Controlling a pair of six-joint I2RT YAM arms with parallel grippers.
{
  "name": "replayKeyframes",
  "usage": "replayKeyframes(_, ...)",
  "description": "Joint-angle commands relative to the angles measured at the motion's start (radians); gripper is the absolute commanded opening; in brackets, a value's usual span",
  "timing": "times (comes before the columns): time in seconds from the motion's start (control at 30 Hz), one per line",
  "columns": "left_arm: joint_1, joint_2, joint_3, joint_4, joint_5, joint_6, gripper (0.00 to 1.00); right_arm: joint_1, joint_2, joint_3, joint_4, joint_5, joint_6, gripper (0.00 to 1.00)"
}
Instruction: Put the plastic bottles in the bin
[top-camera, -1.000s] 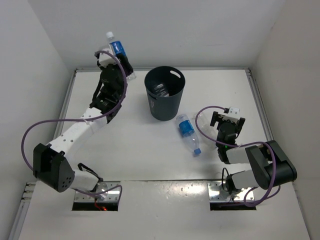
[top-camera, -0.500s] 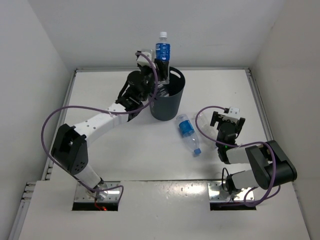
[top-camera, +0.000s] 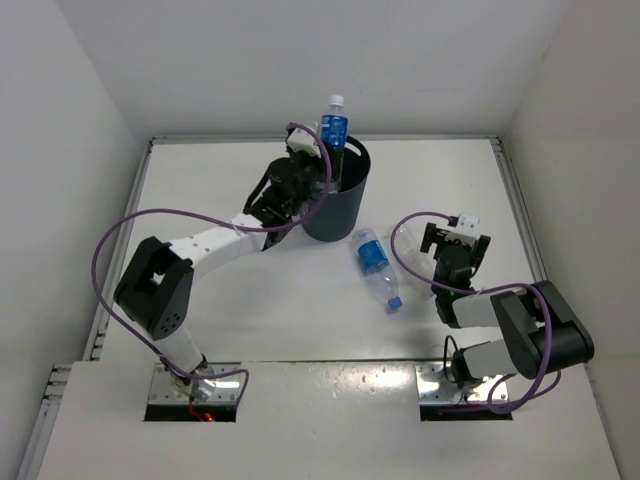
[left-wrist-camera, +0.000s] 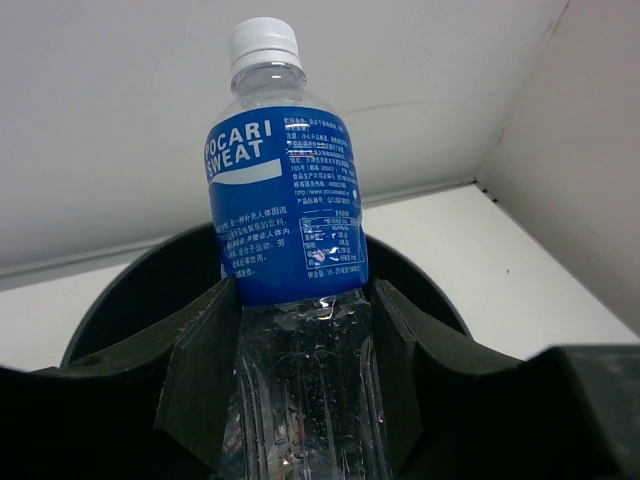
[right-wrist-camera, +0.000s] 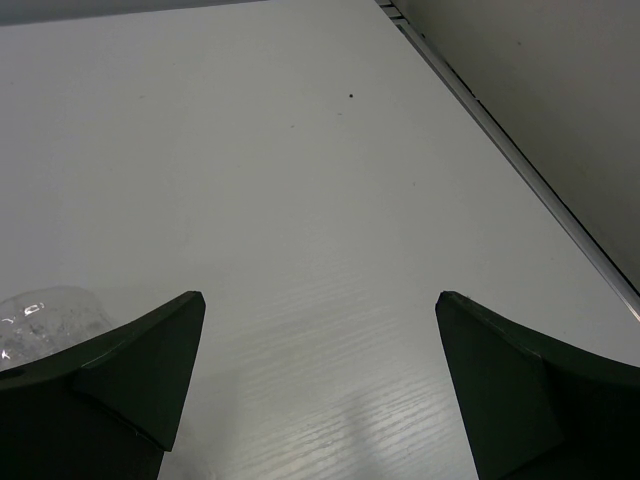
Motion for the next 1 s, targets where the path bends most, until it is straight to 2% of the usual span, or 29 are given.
replayKeyframes(0.0,-0.009,-0.004,-0.014,0.075,0.035,-0.016,0.46,0.006,-0.009,0.002,0.052,0.013,0.011,1.0)
replayKeyframes(0.13,-0.009,-0.024,-0.06,0.075,0.035,0.0,0.75,0.006,-0.009,0.002,0.052,0.013,0.011,1.0)
replayKeyframes(0.17,-0.009,-0.024,-0.074,0.075,0.035,0.0,0.89,0.006,-0.009,0.002,0.052,0.013,0.011,1.0)
replayKeyframes(0.27,-0.009,-0.062,-0.092,0.075,0.003,0.032,0.98,0.006,-0.009,0.002,0.052,0.013,0.011,1.0)
replayKeyframes(0.4,-0.009,-0.122,-0.148,0.101,-0.06,0.119,0.99,0.006,0.0,0.002,0.061,0.013,0.011,1.0)
replayKeyframes(0.53,0.0,-0.211,-0.197,0.174,-0.219,0.234,0.99,0.006,0.0,0.002,0.07,0.013,0.011,1.0)
replayKeyframes(0.6,0.025,-0.261,-0.247,0.185,-0.259,0.234,0.99,0.006,0.0,0.002,0.071,0.013,0.011,1.0)
replayKeyframes(0.7,0.035,-0.372,-0.321,0.12,-0.346,0.225,0.99,0.006,0.0,0.002,0.071,0.013,0.011,1.0)
replayKeyframes(0.87,0.1,-0.594,-0.59,-0.017,-0.457,0.094,0.99,0.006,0.0,0.002,0.061,0.013,0.011,1.0)
replayKeyframes(0.97,0.132,-0.686,-0.718,-0.088,-0.466,0.069,0.99,-0.048,-0.018,0.017,-0.003,-0.084,0.046,1.0)
